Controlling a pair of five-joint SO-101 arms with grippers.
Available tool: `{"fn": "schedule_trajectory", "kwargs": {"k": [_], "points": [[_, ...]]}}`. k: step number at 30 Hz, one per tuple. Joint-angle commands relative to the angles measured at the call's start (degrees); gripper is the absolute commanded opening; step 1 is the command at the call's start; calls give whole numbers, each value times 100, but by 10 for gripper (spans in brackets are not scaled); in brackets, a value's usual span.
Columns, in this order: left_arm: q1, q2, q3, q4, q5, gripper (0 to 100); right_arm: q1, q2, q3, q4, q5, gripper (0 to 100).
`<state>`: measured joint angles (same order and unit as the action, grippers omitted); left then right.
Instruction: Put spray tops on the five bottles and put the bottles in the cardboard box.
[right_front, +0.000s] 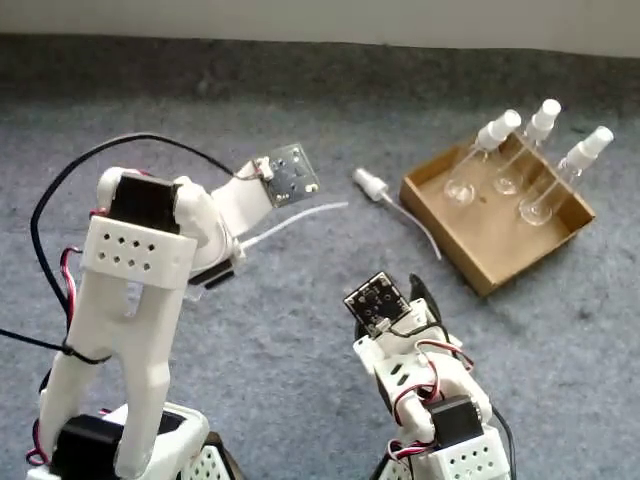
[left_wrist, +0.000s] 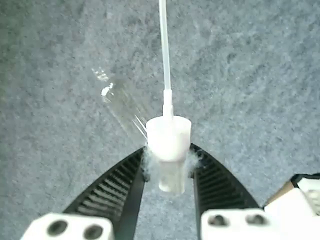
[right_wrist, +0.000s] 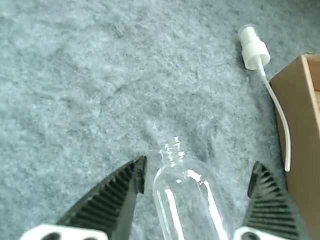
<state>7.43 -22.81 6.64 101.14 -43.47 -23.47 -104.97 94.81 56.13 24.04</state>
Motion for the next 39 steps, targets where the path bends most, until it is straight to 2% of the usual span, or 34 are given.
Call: {"fn": "schedule_trajectory", "kwargs": {"k": [1,7,13,24,31,36,39], "points": [[-136,-848,1068,-79,35,21,-22,-40,-22,-154,-62,288],[-760,-1385,2712,-1451,-97,24,-22,-40,-22,-154,-62,288],[-901,-1657,4330,-2400,-1653,23,-22,-40,-22,-154,-62,288],[-875,-1824,5763,-3859,-2875,24,-22,-40,-22,-154,-53,288],[-875,-1842,5877,-4035,-2936,34,-22,-40,-22,-154,-44,288],[-919,-1851,5789,-4035,-2901,184,-22,-40,-22,-154,-44,288],[-919,-1859,5657,-4035,-2796,189,-22,-40,-22,-154,-44,288]]}}
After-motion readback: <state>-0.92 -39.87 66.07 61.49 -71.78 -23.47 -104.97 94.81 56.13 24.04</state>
